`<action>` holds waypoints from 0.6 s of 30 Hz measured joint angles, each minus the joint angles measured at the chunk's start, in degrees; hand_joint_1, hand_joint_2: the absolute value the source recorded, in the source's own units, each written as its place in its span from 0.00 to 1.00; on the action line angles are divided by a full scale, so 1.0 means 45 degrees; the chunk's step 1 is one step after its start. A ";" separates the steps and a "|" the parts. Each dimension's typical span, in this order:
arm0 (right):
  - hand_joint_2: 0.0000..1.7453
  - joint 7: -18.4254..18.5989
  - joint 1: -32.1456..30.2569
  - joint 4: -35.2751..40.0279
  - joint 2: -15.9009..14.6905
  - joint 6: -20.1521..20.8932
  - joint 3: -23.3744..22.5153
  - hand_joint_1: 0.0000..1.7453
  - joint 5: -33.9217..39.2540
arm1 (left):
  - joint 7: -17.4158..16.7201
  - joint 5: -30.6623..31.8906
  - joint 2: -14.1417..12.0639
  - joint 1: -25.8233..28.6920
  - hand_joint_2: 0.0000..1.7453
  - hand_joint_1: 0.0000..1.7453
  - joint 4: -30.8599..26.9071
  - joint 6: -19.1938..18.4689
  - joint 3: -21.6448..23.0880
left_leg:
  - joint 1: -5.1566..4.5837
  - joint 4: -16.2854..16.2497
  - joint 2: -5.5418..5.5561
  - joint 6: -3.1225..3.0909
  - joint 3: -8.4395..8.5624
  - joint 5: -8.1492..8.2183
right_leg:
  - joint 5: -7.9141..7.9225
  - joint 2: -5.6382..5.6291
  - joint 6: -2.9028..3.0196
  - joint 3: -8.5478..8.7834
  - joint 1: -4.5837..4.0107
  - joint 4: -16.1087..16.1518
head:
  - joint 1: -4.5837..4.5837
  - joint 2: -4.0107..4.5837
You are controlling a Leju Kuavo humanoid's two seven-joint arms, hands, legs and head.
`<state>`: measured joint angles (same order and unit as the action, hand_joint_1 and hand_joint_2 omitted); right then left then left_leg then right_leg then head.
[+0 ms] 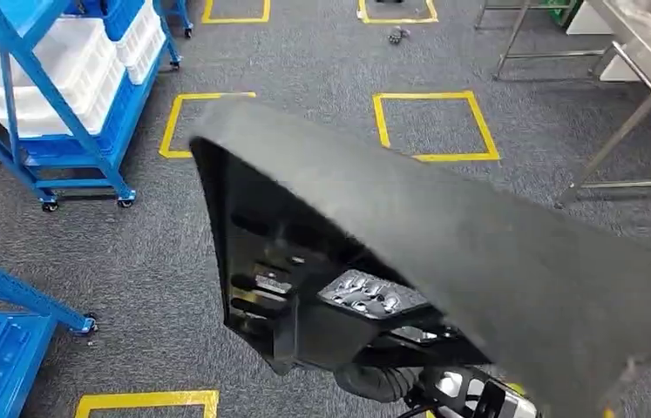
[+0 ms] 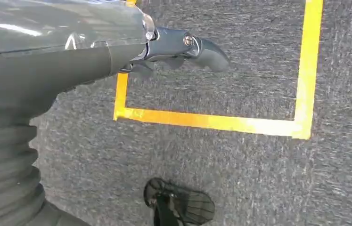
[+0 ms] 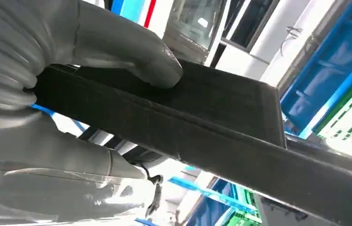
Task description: Take the parts from the cabinet and place them on the table.
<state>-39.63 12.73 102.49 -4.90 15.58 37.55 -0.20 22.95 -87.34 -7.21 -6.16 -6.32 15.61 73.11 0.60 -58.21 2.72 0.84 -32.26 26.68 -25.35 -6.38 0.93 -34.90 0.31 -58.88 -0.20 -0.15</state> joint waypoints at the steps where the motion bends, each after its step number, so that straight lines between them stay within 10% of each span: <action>1: 1.00 0.0000 0.0008 0.0000 0.0000 0.0058 -0.0005 0.99 0.0039 | -0.0005 0.0000 0.0000 -0.0026 1.00 0.00 0.0000 0.0000 0.0000 | 0.0075 0.0149 -0.0137 -0.0129 0.0046 -0.0089 | 0.0009 -0.0121 -0.0122 -0.0024 -0.0057 0.0021 | -0.0005 0.0005; 4: 1.00 0.0034 0.0063 -0.0039 0.0000 0.0151 -0.0015 0.99 0.0228 | -0.0010 0.0000 0.0019 -0.0016 1.00 0.00 0.0000 0.0019 0.0000 | 0.0059 0.0283 -0.0539 -0.0324 0.0106 -0.0165 | -0.1014 0.1072 -0.0218 -0.0711 -0.0043 -0.1524 | -0.0054 0.0004; 7: 1.00 0.0078 0.0040 -0.0194 -0.0015 0.0194 -0.0019 0.99 0.0267 | -0.0024 0.0000 0.0019 0.0052 1.00 0.00 0.0000 0.0019 0.0010 | 0.0006 0.0266 -0.0981 -0.0369 0.0094 -0.0128 | -0.1799 0.1302 -0.0333 -0.1903 0.0059 -0.3866 | -0.0058 0.0000; 9: 1.00 0.0078 0.0039 -0.0277 -0.0019 0.0199 -0.0019 0.99 0.0277 | -0.0024 0.0000 0.0024 0.0020 1.00 0.00 0.0000 0.0000 0.0048 | 0.0007 0.0256 -0.1225 -0.0338 0.0127 -0.0088 | -0.1028 0.1405 -0.0370 -0.1400 0.0118 -0.2854 | -0.0058 0.0000; 11: 1.00 0.0078 0.0058 -0.0325 -0.0019 0.0204 -0.0019 0.99 0.0286 | -0.0010 0.0000 0.0053 -0.0006 1.00 0.00 0.0000 0.0000 0.0092 | 0.0008 0.0222 -0.1419 -0.0244 0.0202 -0.0012 | -0.0011 0.1903 -0.0322 -0.0066 0.0117 -0.0445 | -0.0063 0.0005; 12: 1.00 0.0078 0.0085 -0.0350 -0.0019 0.0209 -0.0019 0.99 0.0291 | -0.0005 0.0000 0.0058 -0.0010 1.00 0.00 0.0000 0.0000 0.0107 | -0.0070 0.0196 -0.1485 -0.0162 0.0199 0.0038 | -0.0256 0.2330 -0.0240 0.0115 -0.0014 -0.0038 | -0.0058 0.0000; 16: 1.00 0.0097 0.0117 -0.0471 -0.0010 0.0335 -0.0019 0.99 0.0354 | -0.0010 0.0005 0.0112 -0.0062 1.00 0.00 0.0000 -0.0034 0.0199 | -0.0067 0.0217 -0.1884 0.0128 0.0288 0.0106 | -0.0140 0.1773 0.0014 0.0009 -0.0091 0.0034 | -0.0054 0.0005; 18: 1.00 0.0121 0.0183 -0.0524 0.0005 0.0398 -0.0019 0.99 0.0446 | -0.0005 0.0005 0.0136 -0.0098 1.00 0.00 -0.0005 -0.0034 0.0209 | 0.0027 -0.0230 -0.1188 0.0240 0.0136 0.0497 | -0.0060 0.1566 0.0188 0.0116 0.0035 0.0161 | -0.0029 0.0000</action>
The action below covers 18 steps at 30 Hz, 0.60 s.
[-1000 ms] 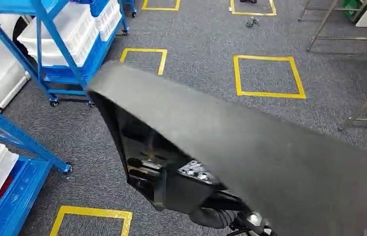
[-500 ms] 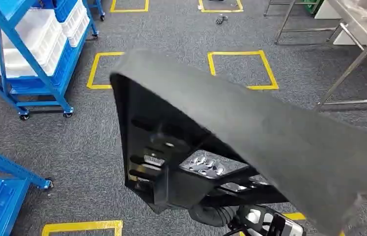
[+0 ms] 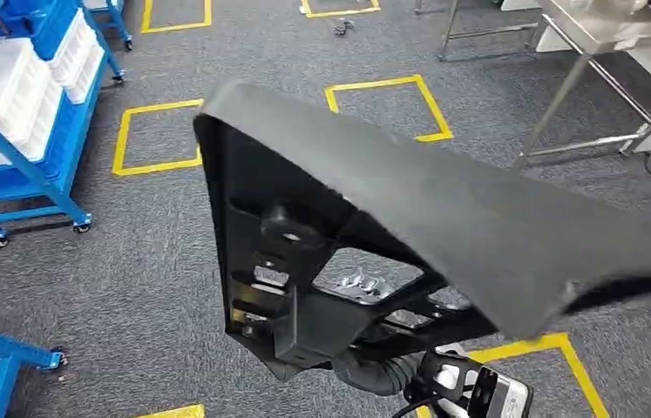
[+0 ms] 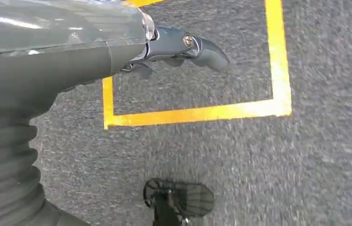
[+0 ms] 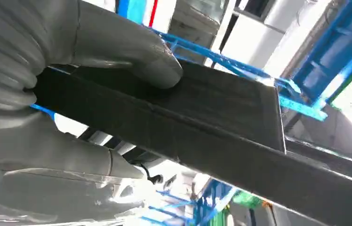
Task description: Take the parts from the cabinet and place them on the table.
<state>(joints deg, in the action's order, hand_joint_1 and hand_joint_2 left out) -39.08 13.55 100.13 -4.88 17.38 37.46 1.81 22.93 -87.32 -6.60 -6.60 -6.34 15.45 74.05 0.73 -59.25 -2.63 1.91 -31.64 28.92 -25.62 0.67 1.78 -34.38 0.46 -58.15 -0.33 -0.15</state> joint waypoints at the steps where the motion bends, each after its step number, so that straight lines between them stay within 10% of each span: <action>1: 1.00 0.0010 0.0059 -0.0040 0.0025 0.0000 0.0000 0.99 0.0020 | 0.0000 0.0000 0.0005 0.0021 1.00 0.00 0.0005 0.0000 0.0005 | 0.0015 -0.0770 0.0261 0.0010 -0.0347 0.0463 | -0.0005 -0.0076 0.0066 0.0003 -0.0006 -0.0001 | 0.0029 0.0000; 3: 1.00 0.0015 0.0107 -0.0137 0.0034 0.0039 0.0000 0.99 0.0044 | -0.0010 -0.0005 0.0005 0.0087 1.00 0.00 0.0005 0.0024 0.0005 | 0.0012 -0.2921 0.0458 0.0062 -0.1408 0.1404 | -0.0010 -0.0356 0.0103 0.0003 -0.0045 -0.0011 | 0.0034 0.0000; 5: 1.00 0.0069 0.0123 -0.0268 0.0034 0.0122 0.0000 0.99 0.0044 | -0.0034 -0.0005 0.0005 0.0128 1.00 0.00 0.0000 0.0034 0.0024 | 0.0012 -0.3677 0.0473 0.0058 -0.1865 0.1338 | -0.0012 -0.0640 0.0104 0.0005 -0.0066 -0.0058 | 0.0034 0.0000; 8: 1.00 0.0107 0.0300 -0.0399 0.0034 0.0272 0.0015 0.99 0.0010 | -0.0039 -0.0005 0.0010 0.0102 1.00 0.00 0.0005 0.0044 0.0058 | 0.0022 -0.0964 0.0670 -0.0037 -0.0716 -0.0351 | -0.0058 -0.1076 0.0058 0.0031 -0.0049 -0.0146 | 0.0034 0.0005; 9: 1.00 0.0112 0.0375 -0.0438 0.0034 0.0267 0.0039 0.99 0.0005 | -0.0034 -0.0005 0.0005 0.0109 1.00 0.00 0.0005 0.0049 0.0058 | 0.0068 -0.0086 0.1168 -0.0074 -0.0365 -0.0605 | -0.0077 -0.1170 0.0027 0.0007 -0.0025 -0.0177 | 0.0029 0.0000; 14: 1.00 0.0180 0.0538 -0.0525 0.0029 0.0165 0.0160 0.99 -0.0034 | -0.0029 -0.0005 0.0015 0.0046 1.00 0.00 0.0005 0.0049 0.0073 | 0.0115 0.0345 0.0978 -0.0400 -0.0209 -0.0620 | -0.0033 -0.1625 -0.0406 -0.0168 -0.0045 -0.0220 | 0.0024 0.0000; 16: 1.00 0.0253 0.0614 -0.0525 0.0025 0.0087 0.0185 0.99 -0.0068 | 0.0000 -0.0010 0.0015 0.0038 1.00 0.00 0.0005 0.0034 0.0078 | 0.0054 0.0408 0.0743 -0.0568 -0.0153 -0.0662 | -0.0680 -0.0601 -0.0455 -0.0539 -0.0078 -0.1104 | -0.0044 0.0000; 18: 1.00 0.0438 0.0639 -0.0525 0.0025 -0.0083 0.0224 0.99 -0.0224 | 0.0000 -0.0010 0.0015 0.0108 1.00 0.00 0.0005 0.0005 0.0087 | -0.0007 0.0398 0.0465 -0.0599 -0.0170 -0.0643 | -0.1614 -0.0302 -0.0520 -0.1507 -0.0021 -0.3103 | -0.0044 0.0000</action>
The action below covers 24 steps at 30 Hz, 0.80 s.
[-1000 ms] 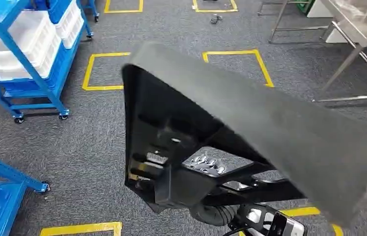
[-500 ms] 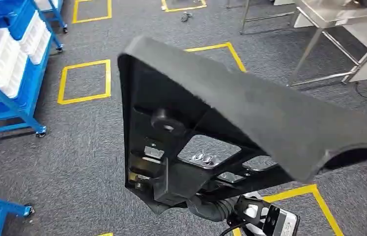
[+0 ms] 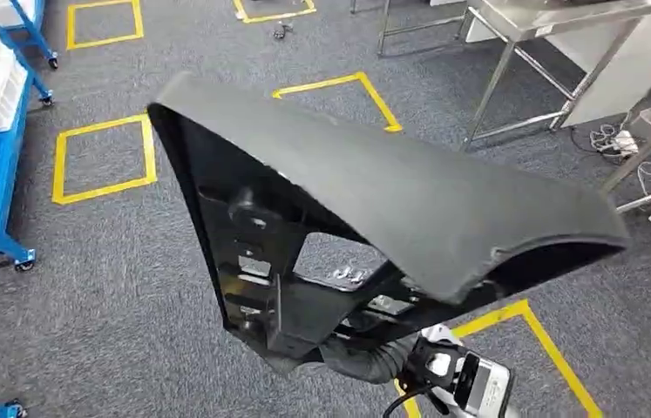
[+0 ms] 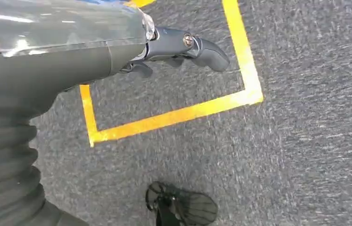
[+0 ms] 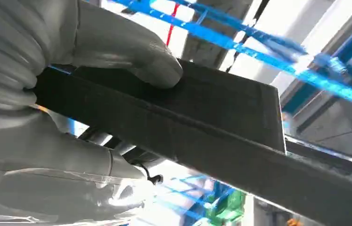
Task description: Take the parts from the cabinet and place them on the table.
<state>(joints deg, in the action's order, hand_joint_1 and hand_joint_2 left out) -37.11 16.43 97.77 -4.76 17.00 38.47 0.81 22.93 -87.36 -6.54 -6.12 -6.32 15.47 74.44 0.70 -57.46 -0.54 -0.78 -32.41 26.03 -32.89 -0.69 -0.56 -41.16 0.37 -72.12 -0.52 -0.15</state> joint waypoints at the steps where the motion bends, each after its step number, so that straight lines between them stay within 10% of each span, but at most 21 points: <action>1: 1.00 0.0106 -0.0004 -0.0015 -0.0009 -0.0048 0.0010 0.99 -0.0134 | -0.0010 0.0004 0.0000 0.0013 1.00 0.00 0.0000 -0.0010 0.0005 | -0.0013 -0.0006 -0.0132 -0.0015 -0.0006 0.0015 | -0.0199 0.0030 -0.0027 -0.0364 0.0018 -0.0706 | 0.0000 0.0000; 3: 1.00 0.0262 0.0003 -0.0063 -0.0010 -0.0135 0.0102 0.99 -0.0378 | -0.0049 0.0005 0.0005 -0.0001 1.00 0.00 0.0000 -0.0010 0.0039 | -0.0015 -0.0024 -0.0387 0.0001 0.0008 0.0048 | 0.0240 0.0092 -0.0040 -0.0278 0.0041 -0.0494 | -0.0005 0.0000; 5: 1.00 0.0354 0.0040 -0.0087 -0.0005 -0.0184 0.0228 0.99 -0.0495 | -0.0088 0.0005 0.0044 -0.0040 1.00 0.00 0.0000 -0.0024 0.0102 | -0.0015 -0.0047 -0.0595 0.0049 0.0069 0.0107 | 0.1331 0.0323 0.0017 0.0875 0.0043 0.1657 | -0.0005 0.0000; 7: 1.00 0.0403 0.0190 -0.0117 0.0019 -0.0189 0.0306 0.99 -0.0534 | -0.0126 0.0005 0.0068 -0.0050 1.00 0.00 -0.0004 -0.0029 0.0136 | -0.0120 -0.0102 -0.0766 0.0183 0.0096 0.0196 | 0.1426 0.0979 0.0135 0.1514 -0.0184 0.2913 | 0.0000 0.0000; 11: 1.00 0.0519 0.0345 -0.0141 0.0049 -0.0257 0.0432 0.99 -0.0402 | -0.0272 0.0005 0.0121 -0.0106 1.00 0.00 -0.0005 -0.0024 0.0214 | -0.0118 -0.0056 -0.1169 0.0455 0.0199 0.0251 | 0.1539 0.0428 0.0376 0.1430 -0.0132 0.3017 | 0.0005 0.0000; 14: 1.00 0.0611 0.0537 -0.0190 0.0170 -0.0174 0.0568 0.99 -0.0125 | -0.0272 0.0005 0.0121 -0.0096 1.00 0.00 0.0000 -0.0024 0.0228 | -0.0014 -0.1657 -0.0203 0.0590 -0.0456 0.1307 | 0.1612 0.0148 0.0589 0.1522 -0.0038 0.3105 | 0.0068 0.0000; 17: 1.00 0.0621 0.0545 -0.0306 0.0223 -0.0126 0.0651 0.99 0.0181 | -0.0252 0.0005 0.0117 -0.0012 1.00 0.00 0.0000 -0.0044 0.0238 | -0.0010 -0.4169 0.0004 0.0672 -0.1714 0.2130 | 0.1613 -0.0250 0.0602 0.1514 -0.0047 0.3067 | 0.0068 0.0000; 21: 1.00 0.0519 0.0558 -0.0476 0.0223 -0.0141 0.0680 0.99 0.0384 | -0.0141 0.0005 0.0107 -0.0043 1.00 0.00 0.0000 -0.0102 0.0282 | 0.0095 -0.1076 0.0332 0.0650 -0.0445 0.0087 | 0.1558 -0.0839 0.0519 0.1524 -0.0014 0.2920 | 0.0068 0.0005; 22: 1.00 0.0446 0.0556 -0.0510 0.0223 -0.0165 0.0680 0.99 0.0418 | -0.0117 0.0005 0.0107 -0.0040 1.00 0.00 0.0000 -0.0126 0.0291 | 0.0149 -0.0441 0.0941 0.0610 -0.0175 0.0158 | 0.1524 -0.0947 0.0454 0.1473 -0.0037 0.2866 | 0.0058 0.0000; 24: 1.00 0.0320 0.0556 -0.0549 0.0219 -0.0194 0.0680 0.99 0.0457 | -0.0068 0.0000 0.0107 -0.0036 1.00 0.00 0.0000 -0.0141 0.0291 | 0.0084 -0.0282 0.0864 0.0534 -0.0134 0.0169 | 0.1581 -0.1161 0.0280 0.1329 -0.0010 0.2824 | 0.0068 0.0000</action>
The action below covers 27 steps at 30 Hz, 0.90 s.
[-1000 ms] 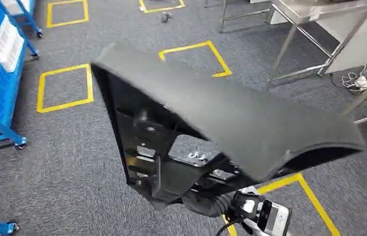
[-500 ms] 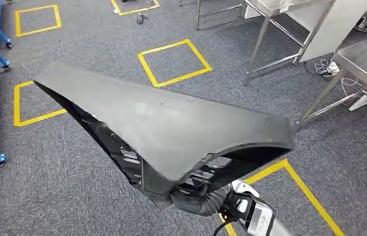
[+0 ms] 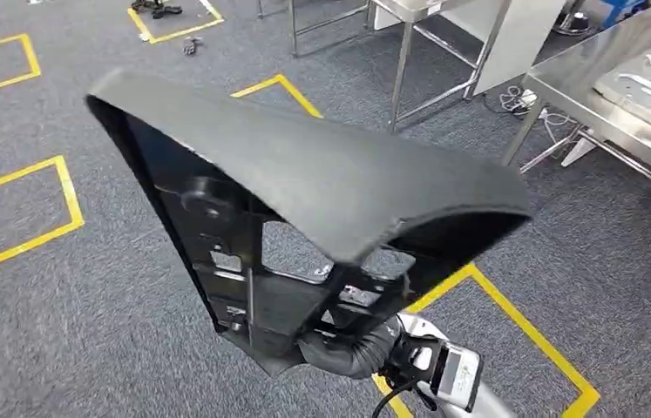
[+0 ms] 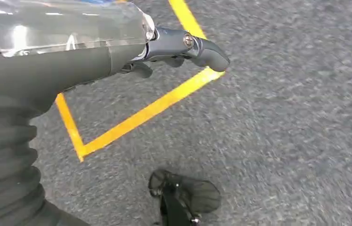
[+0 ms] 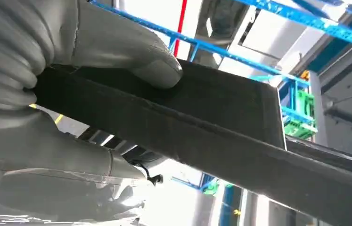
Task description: Take the parts from the cabinet and place them on the table.
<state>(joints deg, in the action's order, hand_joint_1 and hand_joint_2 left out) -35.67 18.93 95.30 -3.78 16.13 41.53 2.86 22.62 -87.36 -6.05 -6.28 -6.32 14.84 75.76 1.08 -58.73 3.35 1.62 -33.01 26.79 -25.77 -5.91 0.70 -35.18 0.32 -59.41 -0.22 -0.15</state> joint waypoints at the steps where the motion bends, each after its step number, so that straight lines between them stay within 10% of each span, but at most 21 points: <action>1: 1.00 -0.0029 -0.0014 -0.0015 -0.0019 -0.0005 0.0000 0.99 0.0000 | 0.0005 0.0000 0.0000 0.0002 1.00 0.00 0.0000 -0.0019 0.0000 | -0.0041 -0.0014 -0.0074 -0.0086 0.0004 0.0005 | 0.0042 -0.0127 -0.0086 -0.0009 0.0038 0.0062 | 0.0010 0.0000; 2: 1.00 -0.0068 -0.0030 -0.0034 -0.0043 -0.0015 -0.0005 0.99 0.0000 | -0.0009 0.0000 0.0000 -0.0023 1.00 0.00 0.0000 -0.0039 0.0000 | -0.0030 0.0043 -0.0200 -0.0184 0.0020 -0.0054 | 0.0074 -0.0243 -0.0187 -0.0032 0.0033 0.0097 | 0.0000 0.0000; 4: 1.00 -0.0107 -0.0046 -0.0049 -0.0068 -0.0015 -0.0058 0.99 0.0005 | -0.0068 0.0005 0.0010 -0.0056 1.00 0.00 0.0000 -0.0073 -0.0005 | 0.0061 0.0243 -0.0482 -0.0404 0.0082 -0.0171 | -0.0335 0.0636 -0.0279 -0.0207 -0.0026 -0.0397 | -0.0044 0.0000; 8: 1.00 -0.0102 -0.0086 -0.0136 -0.0078 -0.0010 -0.0068 0.99 0.0010 | -0.0209 0.0000 0.0010 0.0076 1.00 0.00 0.0000 -0.0136 -0.0083 | -0.0002 0.0235 -0.1076 -0.0498 0.0043 -0.0149 | -0.1865 0.1205 -0.0430 -0.1879 0.0054 -0.3785 | -0.0117 0.0000; 11: 1.00 -0.0077 -0.0101 -0.0228 -0.0087 -0.0029 -0.0097 0.99 0.0024 | -0.0209 0.0000 0.0010 0.0052 1.00 0.00 0.0000 -0.0238 -0.0150 | -0.0001 0.0222 -0.1452 -0.0451 0.0105 -0.0090 | -0.0647 0.1400 -0.0430 -0.0894 0.0094 -0.1954 | -0.0117 0.0000; 13: 1.00 -0.0077 -0.0075 -0.0233 -0.0087 -0.0087 -0.0169 0.99 0.0063 | -0.0204 0.0000 0.0010 0.0047 1.00 0.00 0.0000 -0.0267 -0.0209 | -0.0023 0.0194 -0.1638 -0.0332 0.0197 -0.0008 | -0.0217 0.2267 -0.0268 0.0208 -0.0009 0.0142 | -0.0117 0.0000; 18: 1.00 -0.0136 -0.0113 -0.0262 -0.0087 -0.0393 -0.0394 0.99 0.0155 | -0.0189 0.0000 0.0005 0.0023 1.00 0.00 0.0000 -0.0233 -0.0359 | -0.0073 0.0239 -0.2096 0.0071 0.0350 0.0115 | -0.0047 0.1589 0.0068 0.0236 -0.0017 0.0266 | -0.0097 0.0000; 20: 1.00 -0.0160 -0.0087 -0.0267 -0.0068 -0.0432 -0.0481 0.99 0.0185 | -0.0189 0.0000 -0.0010 0.0018 1.00 0.00 0.0000 -0.0204 -0.0403 | 0.0005 -0.0626 -0.1243 0.0143 0.0014 0.0755 | -0.0004 0.1440 0.0182 0.0283 0.0033 0.0334 | -0.0040 0.0000; 23: 1.00 -0.0175 -0.0159 -0.0330 -0.0063 -0.0423 -0.0495 0.99 0.0189 | -0.0219 0.0000 -0.0044 0.0131 1.00 0.00 0.0000 -0.0199 -0.0418 | 0.0015 -0.3580 -0.0872 0.0214 -0.1431 0.1965 | -0.0005 0.1001 0.0241 0.0258 0.0002 0.0307 | -0.0010 0.0000; 25: 1.00 -0.0165 -0.0240 -0.0413 -0.0063 -0.0369 -0.0495 0.99 0.0165 | -0.0243 0.0000 -0.0044 0.0171 1.00 0.00 0.0000 -0.0199 -0.0418 | 0.0014 -0.3475 -0.0861 0.0177 -0.1496 0.1468 | -0.0016 0.0689 0.0250 0.0268 -0.0021 0.0259 | -0.0010 0.0000; 27: 1.00 -0.0141 -0.0240 -0.0471 -0.0063 -0.0364 -0.0495 0.99 0.0116 | -0.0243 0.0000 -0.0058 0.0145 1.00 0.00 0.0000 -0.0199 -0.0418 | 0.0016 -0.1386 -0.0707 0.0075 -0.0619 0.0218 | -0.0041 0.0376 0.0216 0.0274 -0.0021 0.0197 | -0.0010 0.0000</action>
<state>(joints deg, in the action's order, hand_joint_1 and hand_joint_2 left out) -36.30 17.85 93.18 -4.07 14.49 39.30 3.39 21.53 -87.36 -6.32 -5.63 -6.32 13.94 73.88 1.15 -64.96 0.17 1.96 -35.80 27.77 -25.96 -4.22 1.67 -33.94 0.23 -58.52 -0.26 -0.15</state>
